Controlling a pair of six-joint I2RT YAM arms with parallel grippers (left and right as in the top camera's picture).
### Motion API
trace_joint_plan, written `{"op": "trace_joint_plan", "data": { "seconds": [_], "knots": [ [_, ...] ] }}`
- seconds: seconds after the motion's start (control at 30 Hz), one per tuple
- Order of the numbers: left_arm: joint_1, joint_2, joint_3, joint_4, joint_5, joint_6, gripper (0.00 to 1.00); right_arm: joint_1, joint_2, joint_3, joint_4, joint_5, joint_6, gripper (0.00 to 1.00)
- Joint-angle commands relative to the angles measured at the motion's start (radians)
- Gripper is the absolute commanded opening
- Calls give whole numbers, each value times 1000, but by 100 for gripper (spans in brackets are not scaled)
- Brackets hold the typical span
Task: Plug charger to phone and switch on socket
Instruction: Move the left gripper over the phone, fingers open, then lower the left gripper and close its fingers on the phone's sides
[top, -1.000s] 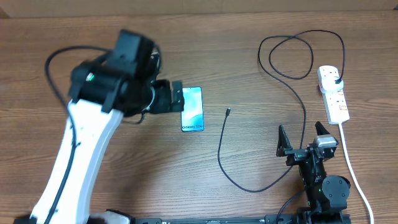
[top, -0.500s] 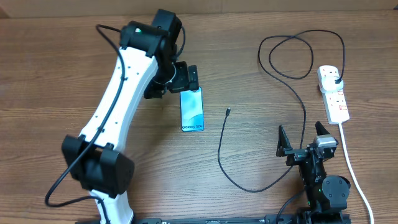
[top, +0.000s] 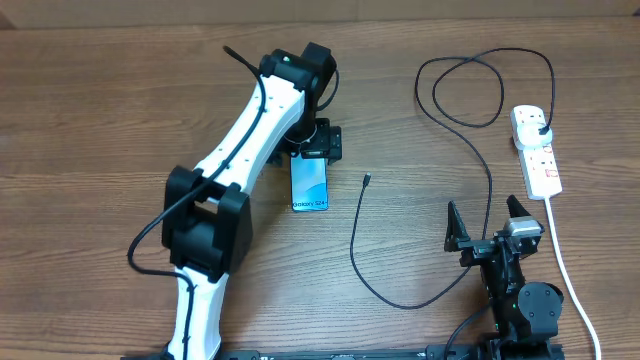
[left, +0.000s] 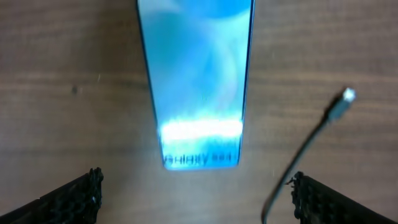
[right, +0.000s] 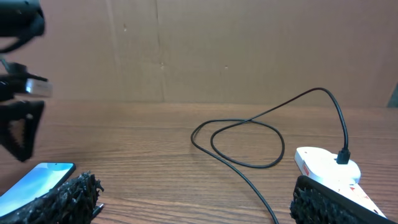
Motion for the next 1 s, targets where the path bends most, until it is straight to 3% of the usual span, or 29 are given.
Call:
{"op": "trace_joint_plan", "data": {
  "seconds": [0.0,0.33,0.53,0.83,0.97],
  "knots": [
    [2,46,19,40,-29,-9,100,5,-8,-10,7,2,-4,100],
    [2,66,19,187,-50,-10,100,5,-8,-10,7,2,-4,100],
    [1,66,19,133,37,25,100,5,-8,-10,7,2,-4,100],
    [-12,66,18,82,12,24,100,5,-8,-10,7,2,-4,100],
    [-17,66,-2,141,-39,17,100,5,-8,-10,7,2,-4,100]
  ]
}}
